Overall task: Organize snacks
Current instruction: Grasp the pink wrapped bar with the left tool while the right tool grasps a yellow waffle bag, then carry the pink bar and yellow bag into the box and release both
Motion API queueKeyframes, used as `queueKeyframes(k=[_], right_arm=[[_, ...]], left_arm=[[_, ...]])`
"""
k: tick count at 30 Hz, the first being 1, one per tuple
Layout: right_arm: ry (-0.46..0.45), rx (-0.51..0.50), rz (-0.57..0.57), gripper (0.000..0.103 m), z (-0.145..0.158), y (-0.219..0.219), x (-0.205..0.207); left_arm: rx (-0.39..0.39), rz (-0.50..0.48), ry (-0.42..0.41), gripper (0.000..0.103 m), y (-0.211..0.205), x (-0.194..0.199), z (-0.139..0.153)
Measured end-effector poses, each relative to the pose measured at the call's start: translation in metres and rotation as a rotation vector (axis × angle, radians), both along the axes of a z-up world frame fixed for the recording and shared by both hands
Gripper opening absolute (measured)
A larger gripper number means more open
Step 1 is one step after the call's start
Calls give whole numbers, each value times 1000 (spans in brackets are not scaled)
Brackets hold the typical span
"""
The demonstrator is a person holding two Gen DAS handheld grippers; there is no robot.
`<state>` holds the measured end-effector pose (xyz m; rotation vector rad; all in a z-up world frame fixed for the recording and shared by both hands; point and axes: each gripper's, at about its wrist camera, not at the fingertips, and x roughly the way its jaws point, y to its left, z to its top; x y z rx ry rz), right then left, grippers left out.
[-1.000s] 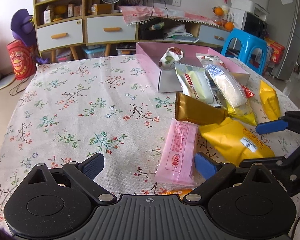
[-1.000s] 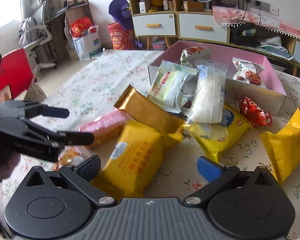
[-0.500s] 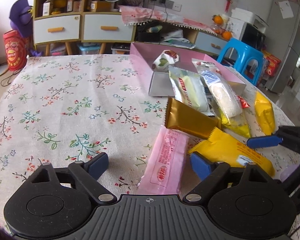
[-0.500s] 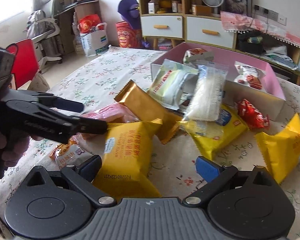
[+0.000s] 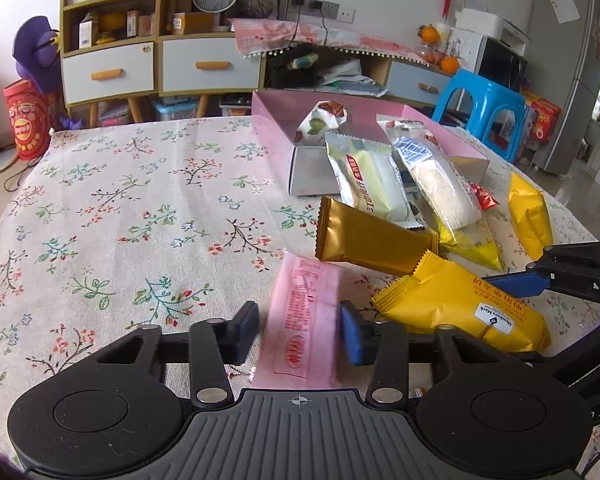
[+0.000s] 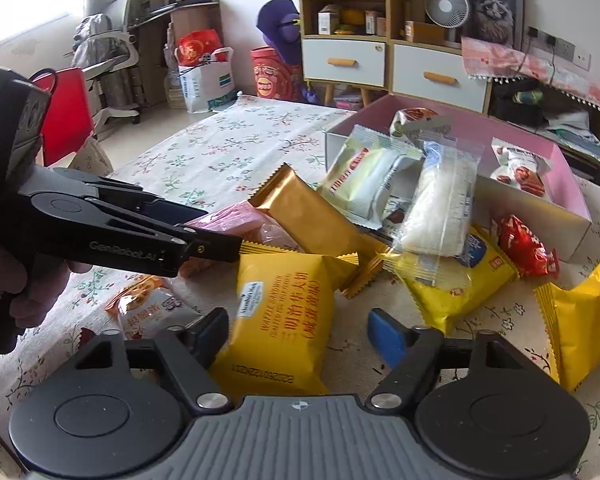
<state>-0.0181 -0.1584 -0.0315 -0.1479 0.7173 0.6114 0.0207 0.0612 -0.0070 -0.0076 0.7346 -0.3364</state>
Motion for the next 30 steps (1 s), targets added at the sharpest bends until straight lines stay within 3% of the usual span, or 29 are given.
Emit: queueKeyframes(k=[4,21,30], right_arm=[[10,4,27,36,1,2,0],[-14,53,24,33,17,0,-2],[-39,87,7,33,36,-2,2]], left_arm=[[-7,25,17,32,2,0,2],[-40,135,81,30,18,0,15],[-60,172,58,30,20,9,30]])
